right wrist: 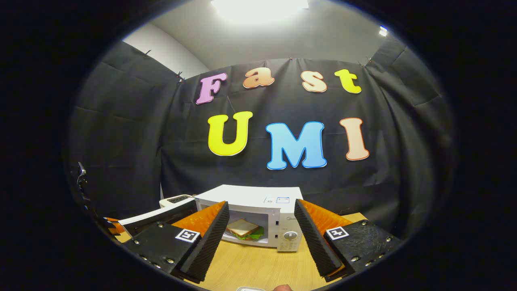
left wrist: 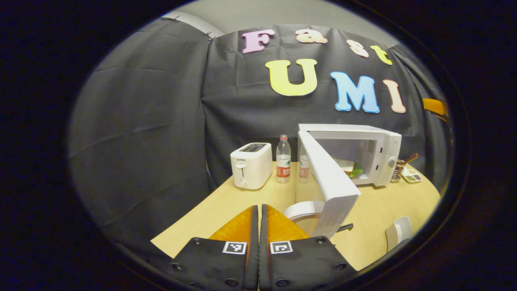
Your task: Open the microwave oven with the left hand, put the food in, and close the microwave oven.
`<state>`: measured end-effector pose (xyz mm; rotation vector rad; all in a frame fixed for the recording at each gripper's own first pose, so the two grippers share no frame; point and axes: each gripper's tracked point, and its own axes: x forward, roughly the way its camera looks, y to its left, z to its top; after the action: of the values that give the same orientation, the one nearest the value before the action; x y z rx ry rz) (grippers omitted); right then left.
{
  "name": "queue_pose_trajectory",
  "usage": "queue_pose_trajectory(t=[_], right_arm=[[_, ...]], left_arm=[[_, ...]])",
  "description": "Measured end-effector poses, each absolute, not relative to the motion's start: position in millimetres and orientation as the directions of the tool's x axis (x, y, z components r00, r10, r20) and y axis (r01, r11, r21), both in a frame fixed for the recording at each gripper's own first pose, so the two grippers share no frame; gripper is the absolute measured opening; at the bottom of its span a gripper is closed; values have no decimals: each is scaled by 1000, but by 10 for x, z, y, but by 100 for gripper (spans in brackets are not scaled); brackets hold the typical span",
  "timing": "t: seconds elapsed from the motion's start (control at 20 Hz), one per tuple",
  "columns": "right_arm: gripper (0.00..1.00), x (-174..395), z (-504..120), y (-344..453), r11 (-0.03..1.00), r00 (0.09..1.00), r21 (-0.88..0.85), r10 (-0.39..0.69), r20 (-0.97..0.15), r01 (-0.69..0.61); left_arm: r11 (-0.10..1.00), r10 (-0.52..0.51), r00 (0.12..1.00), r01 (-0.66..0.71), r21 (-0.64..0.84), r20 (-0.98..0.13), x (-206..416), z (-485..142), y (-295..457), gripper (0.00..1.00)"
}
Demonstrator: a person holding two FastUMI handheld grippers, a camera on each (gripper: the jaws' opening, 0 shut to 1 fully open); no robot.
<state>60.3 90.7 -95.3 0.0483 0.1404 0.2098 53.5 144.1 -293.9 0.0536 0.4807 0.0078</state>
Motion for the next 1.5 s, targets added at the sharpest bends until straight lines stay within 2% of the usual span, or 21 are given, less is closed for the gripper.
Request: queue_pose_trajectory(t=[0.25,0.8,1.05,1.5], right_arm=[[98,625,-960,818,978,968,69,206,-146,-198],[98,722,-968,589,985,979,112,145,-144,-129],[98,726,-989,335,995,985,94,55,-161,-40],[98,593,-1033,-67,985,971,53,-152,-184,164]], left_arm=[[995,-76,878,101,27,-472,588,-2899,1034,7],[899,-401,792,436,-32,-460,952,-2796,-391,7],[834,-513,731,548,-61,-450,1156,-2832,-898,7],[771,-596,673,632,-79,-437,1814,-2970,-1473,7]])
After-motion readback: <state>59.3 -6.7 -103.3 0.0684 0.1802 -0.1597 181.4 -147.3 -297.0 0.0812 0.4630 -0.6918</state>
